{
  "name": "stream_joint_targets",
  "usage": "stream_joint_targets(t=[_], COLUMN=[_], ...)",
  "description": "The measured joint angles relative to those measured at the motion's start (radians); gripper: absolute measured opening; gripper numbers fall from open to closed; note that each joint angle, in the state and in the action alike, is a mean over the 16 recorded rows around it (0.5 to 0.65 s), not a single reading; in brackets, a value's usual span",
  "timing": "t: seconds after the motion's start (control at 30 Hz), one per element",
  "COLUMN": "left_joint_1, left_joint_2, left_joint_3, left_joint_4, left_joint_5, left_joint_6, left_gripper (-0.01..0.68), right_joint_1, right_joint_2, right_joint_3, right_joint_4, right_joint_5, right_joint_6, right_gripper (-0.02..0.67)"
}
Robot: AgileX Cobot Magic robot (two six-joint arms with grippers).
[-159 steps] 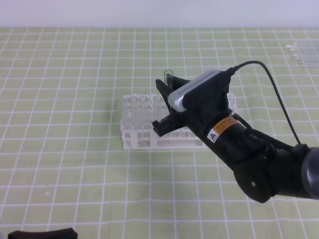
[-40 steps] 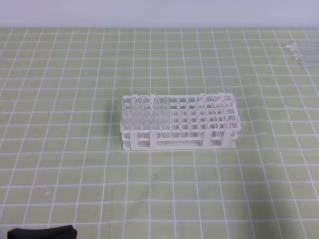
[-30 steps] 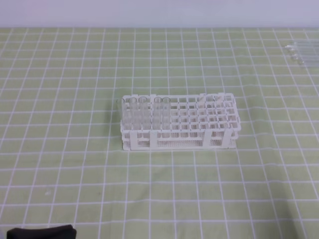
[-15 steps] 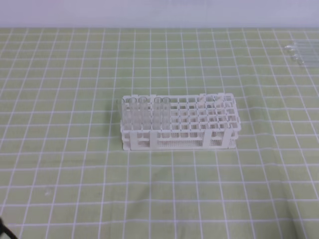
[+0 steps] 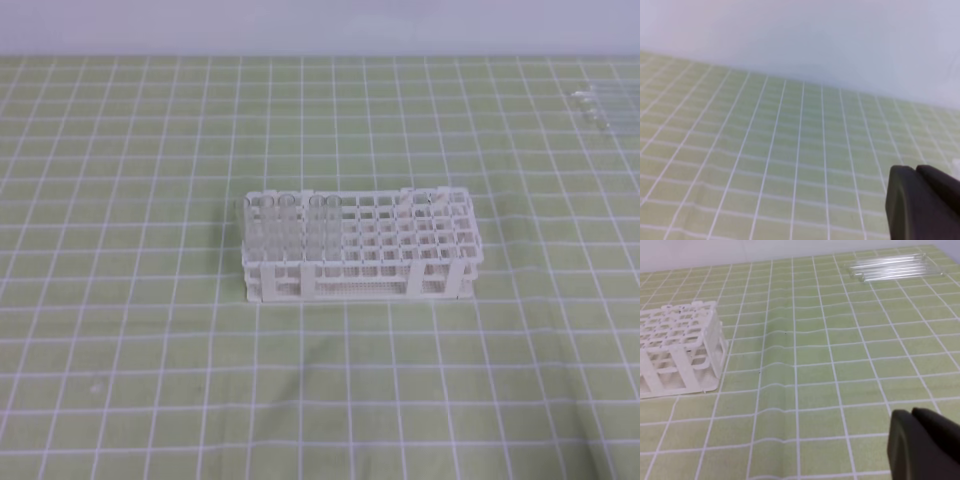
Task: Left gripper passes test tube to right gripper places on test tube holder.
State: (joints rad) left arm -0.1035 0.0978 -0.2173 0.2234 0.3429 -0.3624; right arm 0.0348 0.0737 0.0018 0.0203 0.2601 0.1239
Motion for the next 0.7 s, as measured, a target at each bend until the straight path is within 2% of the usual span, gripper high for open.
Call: stream_joint_targets(t=[0.33, 0.7], left_joint_1=[0.032, 0.032], left_joint_2=[-0.123, -0.124], left_joint_3=[0.174, 0.226], left_joint_4=[0.005, -0.033], left_joint_5=[-0.162, -0.073], left_joint_6=[0.083, 0.163], left_gripper=[-0.002, -0.003], right_joint_1=[0.0, 0.0], right_joint_2=[0.0, 0.0], right_joint_3=[0.0, 0.0], right_joint_4=[0.0, 0.0], right_joint_5=[0.0, 0.001], right_joint_6=[0.0, 0.0], right_gripper=[-0.018, -0.018])
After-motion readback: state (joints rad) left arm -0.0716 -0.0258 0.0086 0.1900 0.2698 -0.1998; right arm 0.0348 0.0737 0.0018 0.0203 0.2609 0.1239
